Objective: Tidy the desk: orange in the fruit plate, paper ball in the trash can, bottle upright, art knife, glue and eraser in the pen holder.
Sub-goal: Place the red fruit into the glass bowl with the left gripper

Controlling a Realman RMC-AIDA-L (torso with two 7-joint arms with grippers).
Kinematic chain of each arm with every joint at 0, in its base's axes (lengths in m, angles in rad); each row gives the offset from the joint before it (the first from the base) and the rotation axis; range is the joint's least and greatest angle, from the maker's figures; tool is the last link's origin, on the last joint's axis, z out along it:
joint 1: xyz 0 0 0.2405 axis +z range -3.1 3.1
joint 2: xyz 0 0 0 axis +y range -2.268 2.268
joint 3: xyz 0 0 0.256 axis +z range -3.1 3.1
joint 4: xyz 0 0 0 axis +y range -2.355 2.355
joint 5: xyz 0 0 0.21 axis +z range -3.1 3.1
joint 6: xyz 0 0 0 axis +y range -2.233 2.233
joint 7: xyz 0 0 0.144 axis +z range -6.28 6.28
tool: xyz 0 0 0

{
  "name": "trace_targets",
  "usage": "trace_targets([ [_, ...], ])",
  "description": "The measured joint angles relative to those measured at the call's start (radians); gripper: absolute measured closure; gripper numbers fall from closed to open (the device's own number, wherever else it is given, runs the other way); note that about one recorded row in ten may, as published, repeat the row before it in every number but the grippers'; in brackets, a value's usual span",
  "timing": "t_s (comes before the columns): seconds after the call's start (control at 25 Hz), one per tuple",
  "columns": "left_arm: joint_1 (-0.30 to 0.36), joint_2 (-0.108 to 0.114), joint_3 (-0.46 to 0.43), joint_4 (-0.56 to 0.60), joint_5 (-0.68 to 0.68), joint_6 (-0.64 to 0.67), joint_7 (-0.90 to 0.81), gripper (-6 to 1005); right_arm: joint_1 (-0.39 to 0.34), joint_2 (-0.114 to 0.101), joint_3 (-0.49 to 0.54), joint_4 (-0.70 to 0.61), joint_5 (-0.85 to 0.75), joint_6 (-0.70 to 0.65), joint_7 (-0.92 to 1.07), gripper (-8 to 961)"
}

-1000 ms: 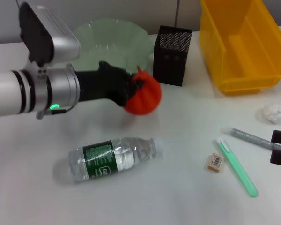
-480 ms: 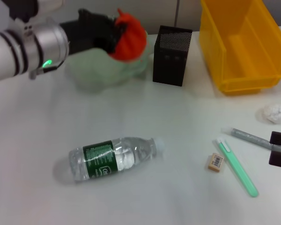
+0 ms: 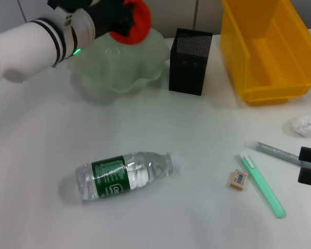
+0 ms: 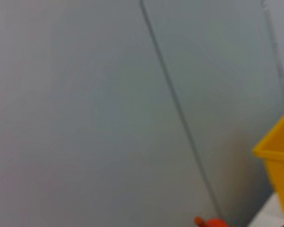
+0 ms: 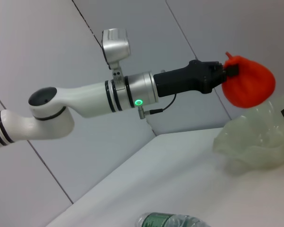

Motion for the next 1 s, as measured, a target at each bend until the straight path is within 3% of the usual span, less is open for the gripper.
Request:
trace_targets([
  [0.08, -0.021, -0.003, 0.074, 0.044, -0.003, 0.189, 0.0, 935, 0.001, -0.002, 0.0, 0.01, 0.0, 0.003, -0.005, 197],
  [0.32, -0.024, -0.003, 0.101, 0.074, -0.003, 0.284, -0.001, 932, 0.009, -0.003, 0.0, 0.013, 0.0, 0.012, -0.007, 196],
  [1.0, -0.03, -0.004, 0.133, 0.155, 0.002, 0.295, -0.001, 903, 0.041, -0.002, -0.003, 0.019, -0.036, 0.014, -0.005, 197],
])
